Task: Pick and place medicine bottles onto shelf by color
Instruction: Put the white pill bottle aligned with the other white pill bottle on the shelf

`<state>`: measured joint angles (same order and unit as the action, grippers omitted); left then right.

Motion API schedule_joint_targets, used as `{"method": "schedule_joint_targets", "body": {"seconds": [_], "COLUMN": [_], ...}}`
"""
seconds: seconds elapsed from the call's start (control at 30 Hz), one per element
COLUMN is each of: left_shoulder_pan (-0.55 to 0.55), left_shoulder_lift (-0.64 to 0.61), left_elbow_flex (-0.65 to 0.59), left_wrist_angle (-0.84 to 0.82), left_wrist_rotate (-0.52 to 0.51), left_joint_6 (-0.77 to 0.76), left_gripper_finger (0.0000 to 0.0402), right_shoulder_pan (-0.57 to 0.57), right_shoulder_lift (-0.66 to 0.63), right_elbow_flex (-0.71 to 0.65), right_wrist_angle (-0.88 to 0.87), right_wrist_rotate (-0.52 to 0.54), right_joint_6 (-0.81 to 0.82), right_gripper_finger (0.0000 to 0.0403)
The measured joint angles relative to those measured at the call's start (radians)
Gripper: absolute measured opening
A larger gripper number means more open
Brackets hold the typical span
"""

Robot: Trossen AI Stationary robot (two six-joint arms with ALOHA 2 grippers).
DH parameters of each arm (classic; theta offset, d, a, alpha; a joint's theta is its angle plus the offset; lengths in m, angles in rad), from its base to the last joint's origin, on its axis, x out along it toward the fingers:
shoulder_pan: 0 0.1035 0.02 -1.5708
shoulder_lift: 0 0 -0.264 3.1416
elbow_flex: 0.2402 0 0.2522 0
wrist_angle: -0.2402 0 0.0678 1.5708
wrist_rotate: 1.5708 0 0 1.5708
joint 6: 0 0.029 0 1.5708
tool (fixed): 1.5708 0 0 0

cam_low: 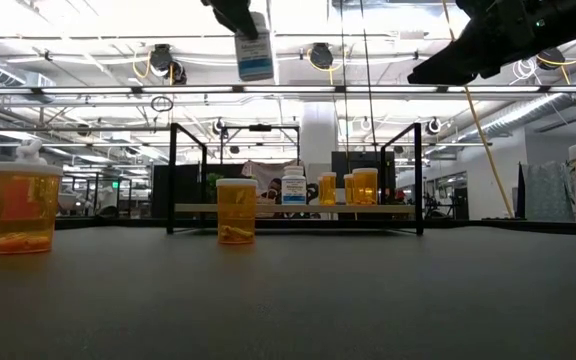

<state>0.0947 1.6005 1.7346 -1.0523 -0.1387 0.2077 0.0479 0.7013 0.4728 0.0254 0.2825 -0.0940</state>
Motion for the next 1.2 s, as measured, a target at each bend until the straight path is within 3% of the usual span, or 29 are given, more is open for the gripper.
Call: {"method": "schedule_joint_targets", "body": {"seconds": [0.43, 0.83, 1.2], "left_shoulder_pan": [0.181, 0.268, 0.358], "left_shoulder_lift": [0.022, 0.28, 0.405], "left_elbow_flex": [0.104, 0.318, 0.332], "left_wrist_angle": [0.011, -0.033, -0.002], "left_wrist_rotate": [0.09, 0.181, 0.356], "left_joint_6": [0.115, 0.253, 0.354], "left_gripper_finger": [0.0191, 0.0191, 0.0191], "right_shoulder_pan": [0.0, 0.0, 0.0], "right_shoulder_lift": [0.0, 0.0, 0.0], "right_elbow_flex": [0.0, 0.0, 0.0], "right_wrist_angle": [0.0, -0.011, -0.028], "right_wrist_rotate": [0.0, 0.0, 0.0], "right_joint_6": [-0.014, -0.015, -0.017], "right_gripper_finger": [0.0205, 0.0205, 0.0205]}}
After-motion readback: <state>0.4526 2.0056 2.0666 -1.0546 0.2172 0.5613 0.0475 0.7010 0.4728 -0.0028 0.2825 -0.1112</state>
